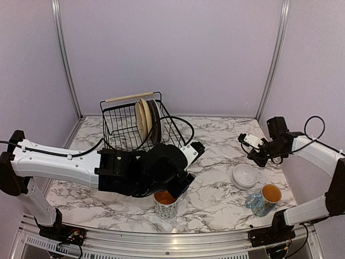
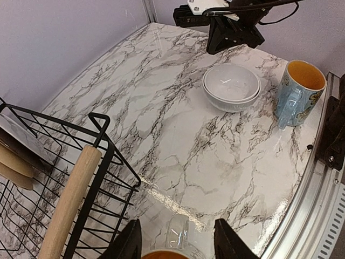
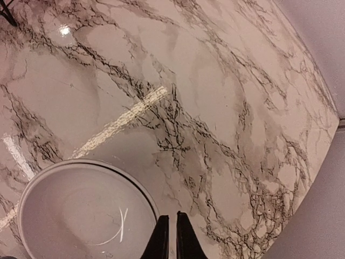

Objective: Load the mixed dishes into the dish rack
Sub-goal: Grab the bowl from the bowl.

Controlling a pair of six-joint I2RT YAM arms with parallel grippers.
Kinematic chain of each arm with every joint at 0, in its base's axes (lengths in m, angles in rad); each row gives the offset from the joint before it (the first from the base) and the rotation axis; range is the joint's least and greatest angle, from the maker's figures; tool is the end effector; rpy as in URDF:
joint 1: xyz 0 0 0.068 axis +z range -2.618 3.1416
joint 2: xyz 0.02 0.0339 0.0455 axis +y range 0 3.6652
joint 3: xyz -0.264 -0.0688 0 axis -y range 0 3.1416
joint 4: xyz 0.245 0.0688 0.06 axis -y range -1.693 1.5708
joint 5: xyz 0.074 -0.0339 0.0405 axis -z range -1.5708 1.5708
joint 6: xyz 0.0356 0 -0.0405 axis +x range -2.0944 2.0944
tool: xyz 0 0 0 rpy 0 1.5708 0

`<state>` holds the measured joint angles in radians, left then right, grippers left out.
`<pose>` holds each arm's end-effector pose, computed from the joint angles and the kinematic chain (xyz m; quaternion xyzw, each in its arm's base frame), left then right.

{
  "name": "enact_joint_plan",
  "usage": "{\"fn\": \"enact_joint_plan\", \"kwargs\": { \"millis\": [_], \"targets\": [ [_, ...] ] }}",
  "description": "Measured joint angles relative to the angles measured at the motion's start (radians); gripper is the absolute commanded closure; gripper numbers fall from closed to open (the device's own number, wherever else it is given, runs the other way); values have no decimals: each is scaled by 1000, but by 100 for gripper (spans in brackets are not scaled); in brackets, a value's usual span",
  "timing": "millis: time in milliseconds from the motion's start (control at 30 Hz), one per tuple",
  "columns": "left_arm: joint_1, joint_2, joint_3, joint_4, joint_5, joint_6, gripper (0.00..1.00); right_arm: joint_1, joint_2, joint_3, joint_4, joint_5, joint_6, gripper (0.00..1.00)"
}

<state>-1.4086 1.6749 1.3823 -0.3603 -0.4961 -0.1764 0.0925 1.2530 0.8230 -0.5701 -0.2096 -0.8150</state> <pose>0.0786 -0.3752 0.2989 0.4134 0.7721 -0.1513 0.4582 0.2423 0.0299 0.2251 -0.4448 0.8448 -0.0050 0.2974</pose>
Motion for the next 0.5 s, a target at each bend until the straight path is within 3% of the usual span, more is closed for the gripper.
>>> {"fn": "enact_joint_plan", "kwargs": {
  "millis": [67, 167, 333, 500],
  "targets": [
    [1, 0, -2, 2, 0, 0, 52, 0, -8, 23, -16, -19, 4, 69],
    [2, -1, -5, 5, -1, 0, 52, 0, -8, 55, -43, -37, 3, 60],
    [5, -3, -11, 12, -1, 0, 51, 0, 59, 80, -93, -40, -10, 50],
    [10, -3, -18, 19, -1, 0, 48, 0, 130, 80, -141, -35, -21, 47]
  ]
}}
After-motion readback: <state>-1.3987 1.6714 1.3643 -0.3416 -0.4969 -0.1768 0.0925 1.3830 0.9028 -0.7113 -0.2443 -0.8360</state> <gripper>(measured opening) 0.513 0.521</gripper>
